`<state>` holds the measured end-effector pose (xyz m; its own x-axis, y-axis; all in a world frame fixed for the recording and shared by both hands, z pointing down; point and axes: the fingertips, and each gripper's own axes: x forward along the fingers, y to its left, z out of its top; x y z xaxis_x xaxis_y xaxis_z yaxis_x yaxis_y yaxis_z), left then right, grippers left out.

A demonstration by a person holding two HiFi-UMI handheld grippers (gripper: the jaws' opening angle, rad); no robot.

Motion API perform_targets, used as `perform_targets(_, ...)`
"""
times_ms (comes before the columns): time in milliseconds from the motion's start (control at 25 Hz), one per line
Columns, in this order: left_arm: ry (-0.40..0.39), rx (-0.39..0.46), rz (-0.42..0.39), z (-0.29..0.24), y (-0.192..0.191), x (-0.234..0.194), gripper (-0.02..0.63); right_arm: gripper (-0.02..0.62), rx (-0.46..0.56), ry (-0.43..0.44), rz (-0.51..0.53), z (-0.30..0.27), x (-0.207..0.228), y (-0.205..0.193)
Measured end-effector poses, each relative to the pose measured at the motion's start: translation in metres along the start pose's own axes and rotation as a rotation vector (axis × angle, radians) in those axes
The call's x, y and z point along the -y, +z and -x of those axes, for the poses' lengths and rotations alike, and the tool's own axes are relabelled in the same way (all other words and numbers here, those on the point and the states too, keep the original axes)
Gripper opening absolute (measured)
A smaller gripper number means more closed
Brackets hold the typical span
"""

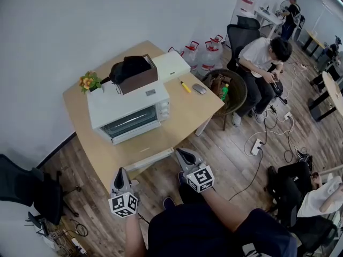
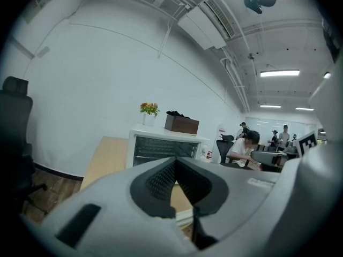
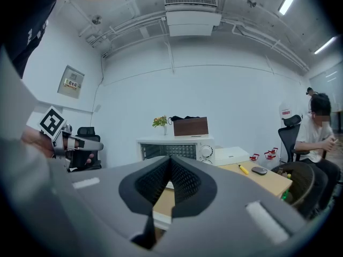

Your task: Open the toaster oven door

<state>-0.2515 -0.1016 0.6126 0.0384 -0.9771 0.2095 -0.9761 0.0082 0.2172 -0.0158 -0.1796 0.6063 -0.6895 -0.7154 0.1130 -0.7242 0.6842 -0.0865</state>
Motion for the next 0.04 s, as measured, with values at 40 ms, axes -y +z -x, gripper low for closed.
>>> perform_targets(40, 0.001, -0.003, 0.001, -0.0002, -0.0010, 0.0004, -0.005, 0.011, -0.001, 0.001, -0.002, 0.0001, 0.0004, -0.0003)
